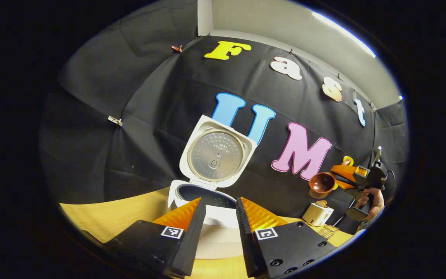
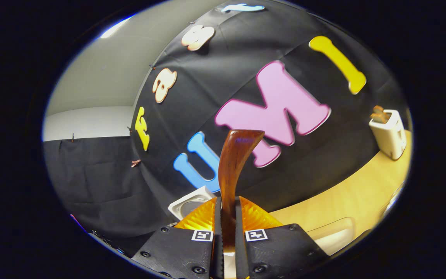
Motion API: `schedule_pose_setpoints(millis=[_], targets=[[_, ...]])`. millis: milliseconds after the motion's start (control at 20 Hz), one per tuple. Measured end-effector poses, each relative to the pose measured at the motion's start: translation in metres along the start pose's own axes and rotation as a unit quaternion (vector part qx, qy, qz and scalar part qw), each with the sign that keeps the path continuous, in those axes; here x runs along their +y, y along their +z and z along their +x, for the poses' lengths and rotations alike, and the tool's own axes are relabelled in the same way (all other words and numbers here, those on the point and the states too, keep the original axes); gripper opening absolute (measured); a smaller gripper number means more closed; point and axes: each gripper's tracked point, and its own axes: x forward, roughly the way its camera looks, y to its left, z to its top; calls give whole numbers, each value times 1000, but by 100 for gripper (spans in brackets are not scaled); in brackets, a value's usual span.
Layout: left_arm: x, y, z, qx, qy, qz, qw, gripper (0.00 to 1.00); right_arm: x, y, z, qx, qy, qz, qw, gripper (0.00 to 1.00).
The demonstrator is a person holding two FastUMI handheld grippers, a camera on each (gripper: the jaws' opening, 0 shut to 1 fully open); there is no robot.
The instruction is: Close the left gripper, press the button to open the rice cooker; take a wooden spoon from the chopstick holder with the right hand, scoop a spoonful of rice and pour it into the rice cooker, then put the wooden spoon back into the chopstick holder.
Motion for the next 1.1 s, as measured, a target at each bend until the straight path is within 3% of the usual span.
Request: schedule_pose_setpoints(millis=[300,650,850,1100], targets=[[-13,-6,2,3,0,11,1000,52,-114,55,-73,-41,-106,-41,993,16],[-28,-20,10,16,-5,24,1000,53,-240,62,-133,-35,-224,-61,972,16],[-33,-22,11,16,-6,31,999,53,-275,51,-141,-21,-258,-84,962,16],[-30,-24,12,18,-2,34,999,53,-279,32,-140,0,-275,-121,954,16]])
